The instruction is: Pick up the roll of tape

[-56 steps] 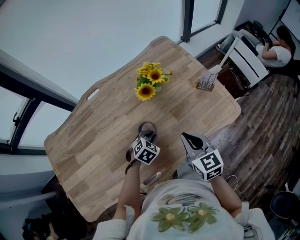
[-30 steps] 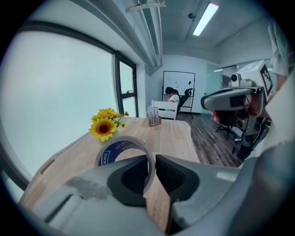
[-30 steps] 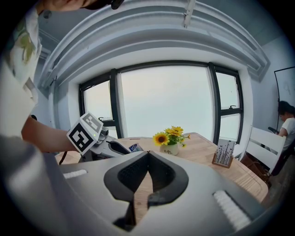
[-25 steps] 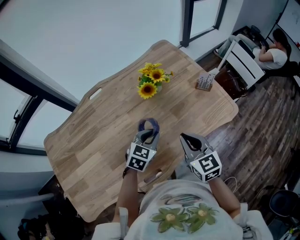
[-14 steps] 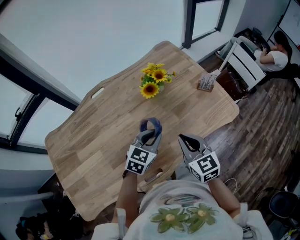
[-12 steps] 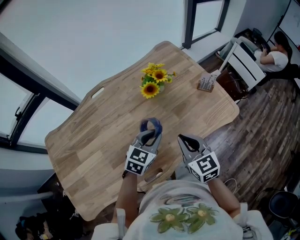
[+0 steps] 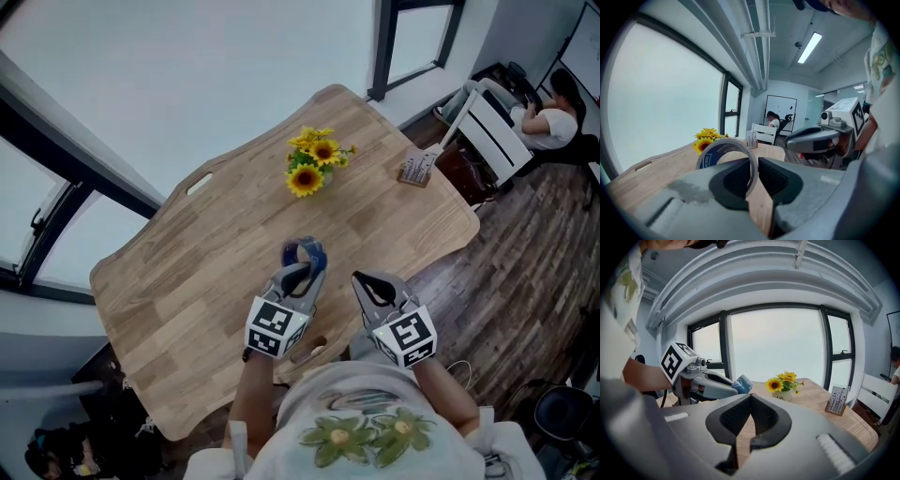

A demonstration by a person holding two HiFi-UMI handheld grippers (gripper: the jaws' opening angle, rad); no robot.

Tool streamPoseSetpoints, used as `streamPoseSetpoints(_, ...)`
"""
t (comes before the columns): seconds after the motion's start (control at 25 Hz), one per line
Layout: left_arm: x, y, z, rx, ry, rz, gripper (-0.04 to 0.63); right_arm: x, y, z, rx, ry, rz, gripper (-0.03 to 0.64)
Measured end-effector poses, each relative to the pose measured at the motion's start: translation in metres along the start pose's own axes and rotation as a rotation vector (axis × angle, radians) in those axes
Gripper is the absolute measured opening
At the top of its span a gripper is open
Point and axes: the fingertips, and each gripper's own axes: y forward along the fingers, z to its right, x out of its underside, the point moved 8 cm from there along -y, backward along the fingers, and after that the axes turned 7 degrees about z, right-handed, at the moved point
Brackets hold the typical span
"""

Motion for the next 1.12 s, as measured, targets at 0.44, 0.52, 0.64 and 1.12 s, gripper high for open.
streamPoseSetpoints(0.44,-0.011,-0.014,0.006,0.005,-0.038,0.065,0.064,-0.009,0.007,-0.012,-0.062,-0.019,0.026,-0.003)
streamPoseSetpoints(0.52,-0.012,-0.017,0.005,0.001,-0.039,0.073,0.064,-0.009,0.008,-0.015,-0.067,-0.022,0.024,-0.003)
streamPoseSetpoints(0.64,-0.013,-0.023,0.004,-0.006,-0.041,0.082,0.064,-0.009,0.012,-0.02,-0.079,-0.034,0.017,-0.003)
streamPoseSetpoints(1.12,-0.016,-0.039,-0.003,-0.03,-0.04,0.097,0.064,-0.014,0.024,-0.032,-0.116,-0.051,0.015,-0.003)
